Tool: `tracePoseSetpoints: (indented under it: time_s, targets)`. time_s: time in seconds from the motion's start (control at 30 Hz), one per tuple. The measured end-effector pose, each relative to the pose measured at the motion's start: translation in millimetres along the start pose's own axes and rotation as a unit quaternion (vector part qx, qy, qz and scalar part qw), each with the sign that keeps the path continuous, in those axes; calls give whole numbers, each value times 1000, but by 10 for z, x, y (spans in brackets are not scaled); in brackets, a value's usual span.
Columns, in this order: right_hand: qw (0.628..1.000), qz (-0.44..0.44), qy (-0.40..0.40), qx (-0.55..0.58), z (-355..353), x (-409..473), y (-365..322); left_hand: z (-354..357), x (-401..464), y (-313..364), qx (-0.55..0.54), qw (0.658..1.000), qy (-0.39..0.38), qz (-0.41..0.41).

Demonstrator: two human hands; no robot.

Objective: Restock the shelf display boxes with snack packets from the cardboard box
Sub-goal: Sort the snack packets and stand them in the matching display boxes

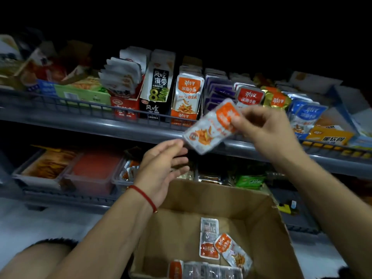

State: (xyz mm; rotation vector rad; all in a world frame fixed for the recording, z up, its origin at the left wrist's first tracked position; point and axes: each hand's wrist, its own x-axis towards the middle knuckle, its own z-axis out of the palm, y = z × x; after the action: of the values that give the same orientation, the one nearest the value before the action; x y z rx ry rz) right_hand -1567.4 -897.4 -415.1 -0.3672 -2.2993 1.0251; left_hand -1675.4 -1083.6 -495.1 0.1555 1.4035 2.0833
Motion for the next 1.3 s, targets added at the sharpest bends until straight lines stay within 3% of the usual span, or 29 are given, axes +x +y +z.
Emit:
tracePoseSetpoints:
  time_s: [0.1,0.23,0.5,0.77,0.97,1.1,1.2,1.3]
  targets:
    - [991,-91,50,-79,-43,475,-244,-60,34,112,-2,999,39,13]
    - [968,-135,75,-197,15,977,-521,-108,25,198,-3,998,54,29]
    - [946,-103,-3,-307,488,1396,-445,-160,22,237,0,998,57,33]
    - [888,-91,-22,-450,719,1471,-376,-208,36,242,9,997,65,33]
    - [886,-136,17,-444,645,1459,-380,-217,58,213,29,997,67,31]
    - [877,-236,53,-414,477,1142,-506,-219,41,158,61,996,68,25]
    - [887,-275,10,-371,342,597,-585,-200,46,48,97,993,63,14]
    - [882,-265,-85,-379,273,-22,-370,-152,76,-195,172,984,52,3]
